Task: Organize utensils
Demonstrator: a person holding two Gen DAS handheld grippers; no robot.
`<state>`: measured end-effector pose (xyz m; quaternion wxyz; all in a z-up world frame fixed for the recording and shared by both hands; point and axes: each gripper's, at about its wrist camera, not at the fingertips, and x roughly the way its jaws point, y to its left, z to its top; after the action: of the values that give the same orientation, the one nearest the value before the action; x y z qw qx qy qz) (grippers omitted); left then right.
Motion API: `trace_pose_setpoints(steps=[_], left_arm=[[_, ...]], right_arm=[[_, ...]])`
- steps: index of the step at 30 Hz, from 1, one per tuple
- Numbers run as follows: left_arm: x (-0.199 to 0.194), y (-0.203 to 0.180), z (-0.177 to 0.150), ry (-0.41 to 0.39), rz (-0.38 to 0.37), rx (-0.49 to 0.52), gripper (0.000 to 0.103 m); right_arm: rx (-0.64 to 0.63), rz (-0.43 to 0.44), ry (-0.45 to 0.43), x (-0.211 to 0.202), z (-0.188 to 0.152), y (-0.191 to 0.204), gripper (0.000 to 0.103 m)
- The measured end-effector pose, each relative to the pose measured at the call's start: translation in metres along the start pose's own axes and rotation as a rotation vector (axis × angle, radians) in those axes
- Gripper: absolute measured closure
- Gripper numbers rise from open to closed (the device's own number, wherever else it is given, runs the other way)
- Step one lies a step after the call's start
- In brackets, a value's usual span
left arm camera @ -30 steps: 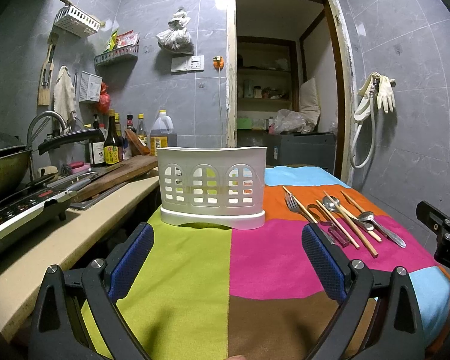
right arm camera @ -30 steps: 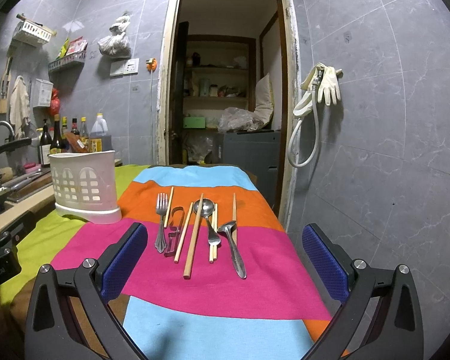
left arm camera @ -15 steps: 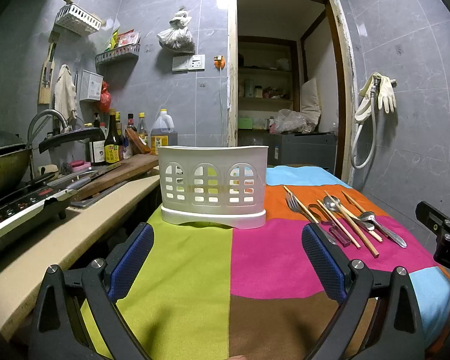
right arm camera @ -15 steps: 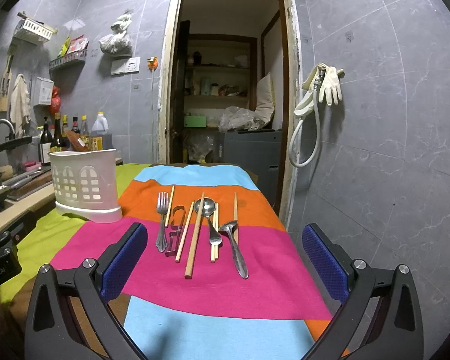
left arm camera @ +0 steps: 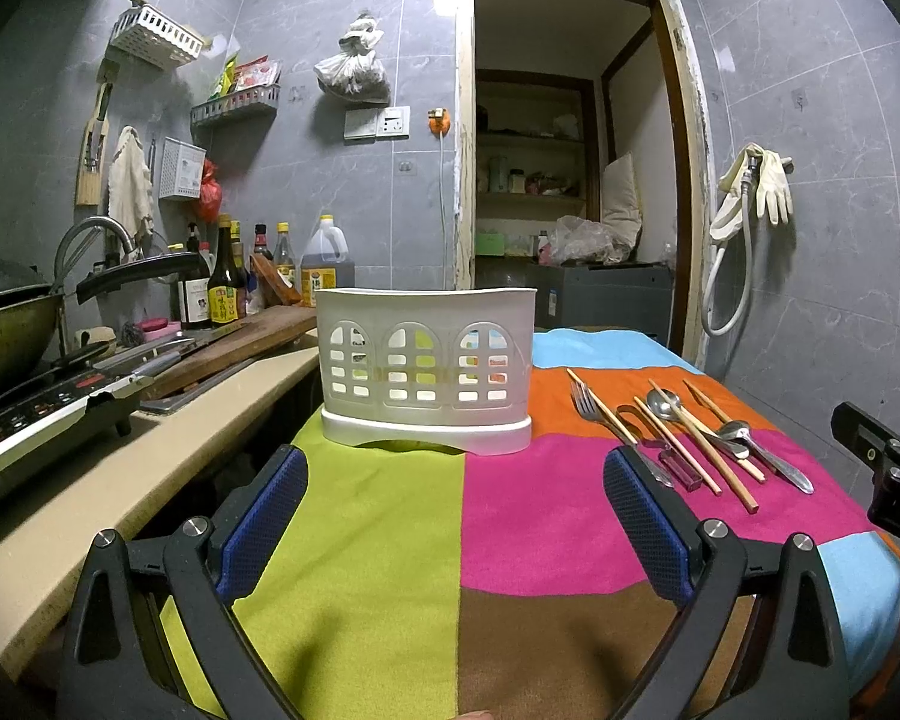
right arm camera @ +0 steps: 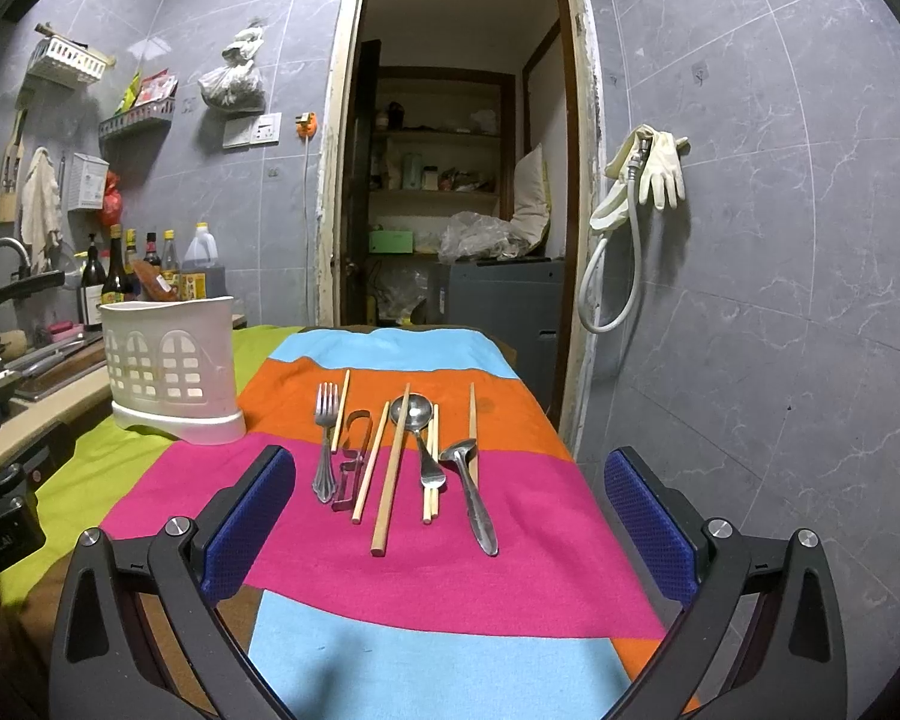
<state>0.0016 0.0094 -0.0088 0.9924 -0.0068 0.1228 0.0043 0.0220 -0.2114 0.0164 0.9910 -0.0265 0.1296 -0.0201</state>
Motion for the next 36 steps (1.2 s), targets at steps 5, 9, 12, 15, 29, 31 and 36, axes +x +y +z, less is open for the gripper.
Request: trace_pose_setpoints(steps=[5, 9, 12, 15, 29, 31, 36], left_arm=[[0.000, 0.000, 0.000, 0.000, 0.000, -0.001, 0.006], [0.000, 0.000, 0.001, 0.000, -0.001, -0.001, 0.006], [0.000, 0.000, 0.001, 0.000, -0.001, -0.002, 0.006], [0.000, 0.000, 0.001, 0.000, -0.001, -0.001, 0.006], [0.008, -0.003, 0.001, 0.008, -0.001, 0.008, 0.006], [0.011, -0.006, 0.007, 0.010, -0.014, 0.025, 0.006], [0.030, -0.010, 0.030, 0.031, -0.076, 0.033, 0.006]], right_arm=[[0.000, 0.000, 0.001, 0.002, -0.001, 0.003, 0.000], [0.000, 0.000, 0.001, 0.002, -0.001, 0.003, 0.000], [0.000, 0.000, 0.002, 0.002, -0.001, 0.003, 0.000], [0.000, 0.000, 0.002, 0.002, -0.001, 0.002, 0.000], [0.006, 0.023, -0.013, 0.007, -0.006, 0.009, 0.000], [0.007, 0.037, -0.030, 0.008, -0.002, 0.006, 0.000], [-0.045, 0.096, -0.025, 0.024, 0.016, -0.005, 0.000]])
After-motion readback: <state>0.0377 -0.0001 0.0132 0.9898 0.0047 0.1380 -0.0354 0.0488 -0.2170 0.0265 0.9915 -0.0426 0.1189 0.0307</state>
